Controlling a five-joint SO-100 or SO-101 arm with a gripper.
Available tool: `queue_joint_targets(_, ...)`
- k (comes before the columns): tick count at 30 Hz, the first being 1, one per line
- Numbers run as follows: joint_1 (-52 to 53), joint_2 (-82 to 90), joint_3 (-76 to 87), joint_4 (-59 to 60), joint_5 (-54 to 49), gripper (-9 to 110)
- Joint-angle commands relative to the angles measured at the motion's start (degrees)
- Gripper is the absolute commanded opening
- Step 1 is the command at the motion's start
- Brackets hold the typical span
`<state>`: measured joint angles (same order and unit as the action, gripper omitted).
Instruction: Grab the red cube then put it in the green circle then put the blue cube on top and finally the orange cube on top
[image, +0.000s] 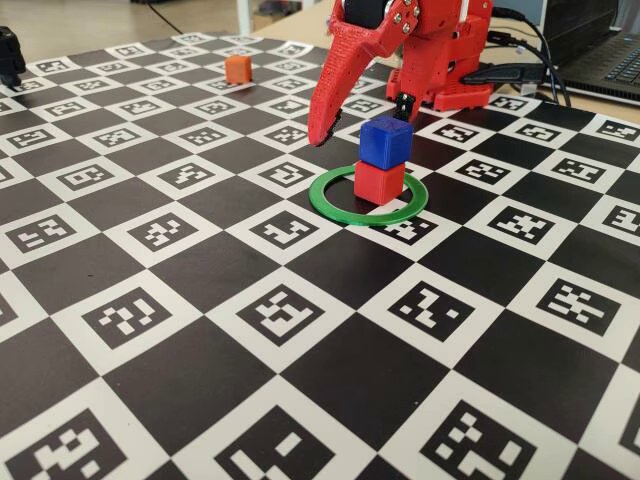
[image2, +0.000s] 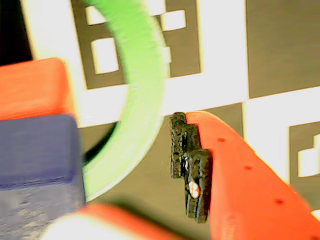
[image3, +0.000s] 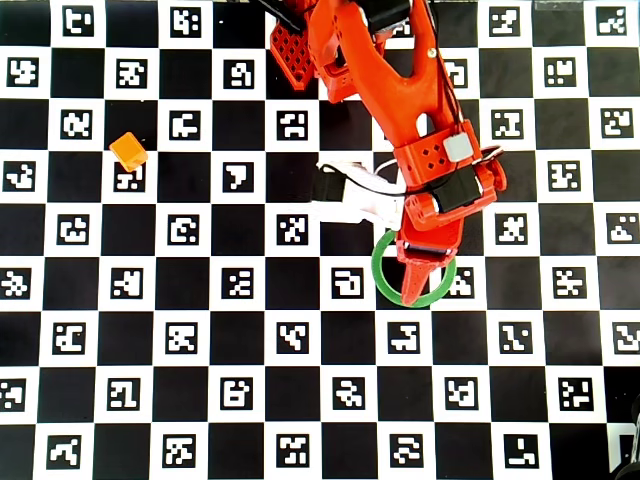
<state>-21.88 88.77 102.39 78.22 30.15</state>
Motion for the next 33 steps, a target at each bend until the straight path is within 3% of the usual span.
queue_joint_targets(1, 1.1, 6.6, -6.3, 3.5, 0.0, 55)
queue_joint_targets(14, 11.6, 12.4, -9.8, 9.8, -4.0, 54)
queue_joint_targets(33, 44.7, 17.1, -13.2, 17.0, -17.8, 54)
